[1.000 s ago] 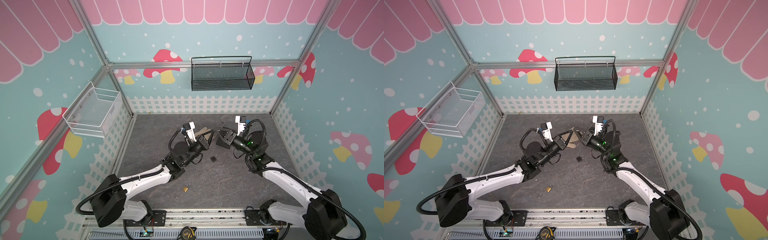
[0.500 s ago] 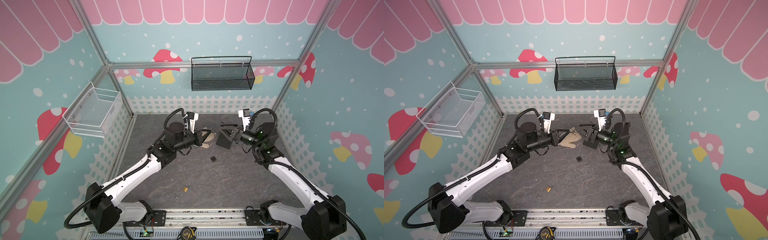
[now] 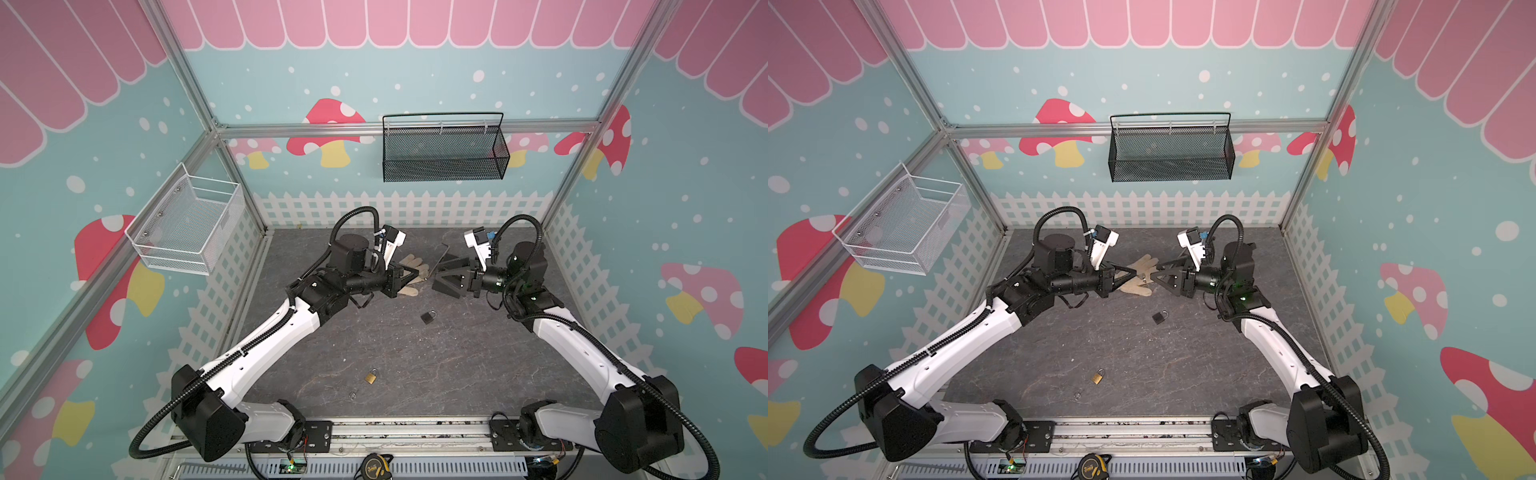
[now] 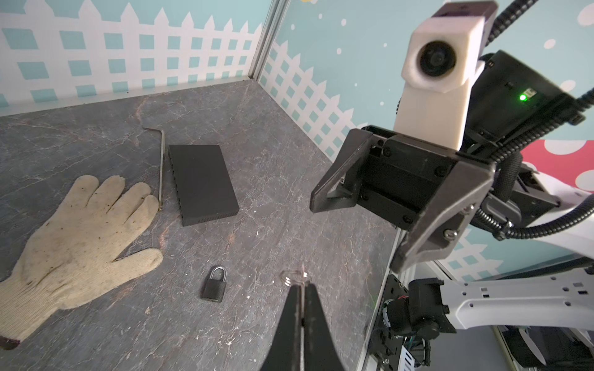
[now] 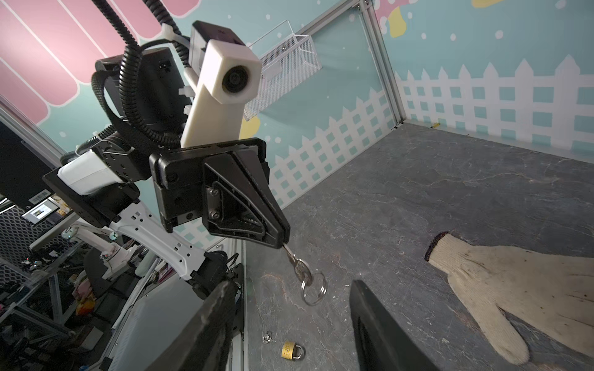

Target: Unlock with the key

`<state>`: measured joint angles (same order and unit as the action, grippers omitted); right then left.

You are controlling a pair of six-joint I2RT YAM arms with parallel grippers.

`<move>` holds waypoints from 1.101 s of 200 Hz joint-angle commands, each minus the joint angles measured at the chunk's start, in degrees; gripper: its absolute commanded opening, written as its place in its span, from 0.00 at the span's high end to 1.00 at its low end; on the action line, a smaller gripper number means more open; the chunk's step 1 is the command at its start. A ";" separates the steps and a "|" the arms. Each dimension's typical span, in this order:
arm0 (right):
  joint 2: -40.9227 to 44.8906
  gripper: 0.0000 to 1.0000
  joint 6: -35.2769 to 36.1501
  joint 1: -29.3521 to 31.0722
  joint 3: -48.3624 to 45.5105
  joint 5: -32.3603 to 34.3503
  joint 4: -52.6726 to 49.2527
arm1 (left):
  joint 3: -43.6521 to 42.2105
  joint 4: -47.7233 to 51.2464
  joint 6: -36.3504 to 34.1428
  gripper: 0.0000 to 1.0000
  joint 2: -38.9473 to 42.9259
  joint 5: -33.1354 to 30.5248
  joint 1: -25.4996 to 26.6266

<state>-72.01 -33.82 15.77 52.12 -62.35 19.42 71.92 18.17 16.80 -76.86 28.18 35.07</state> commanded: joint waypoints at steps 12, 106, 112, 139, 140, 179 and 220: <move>-3.44 0.42 3.55 0.89 1.19 -4.78 -0.89 | 2.68 2.21 -3.35 1.00 -1.09 2.88 -0.31; -7.57 0.48 4.87 2.25 4.91 -7.87 -1.10 | 4.99 3.58 -4.49 1.00 -2.24 4.69 -0.28; -7.83 0.49 4.84 2.33 5.09 -8.13 -0.99 | 5.11 3.73 -4.61 1.00 -2.26 4.63 -0.30; -8.73 0.53 4.41 2.77 5.10 -8.88 0.18 | 5.64 4.11 -4.84 1.00 -2.51 4.94 -0.28; -8.79 0.53 4.40 2.77 5.10 -8.91 0.23 | 5.66 4.09 -4.84 1.00 -2.55 4.95 -0.27; -9.49 0.59 3.86 2.86 5.10 -9.81 1.03 | 5.60 4.24 -4.93 1.00 -2.76 5.44 -0.29; -9.77 0.66 3.60 2.87 4.93 -9.87 2.11 | 5.68 4.40 -5.28 1.00 -2.97 5.80 -0.29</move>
<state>-81.25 -30.55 18.39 56.18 -70.67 19.49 76.16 21.26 13.78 -78.98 32.82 34.98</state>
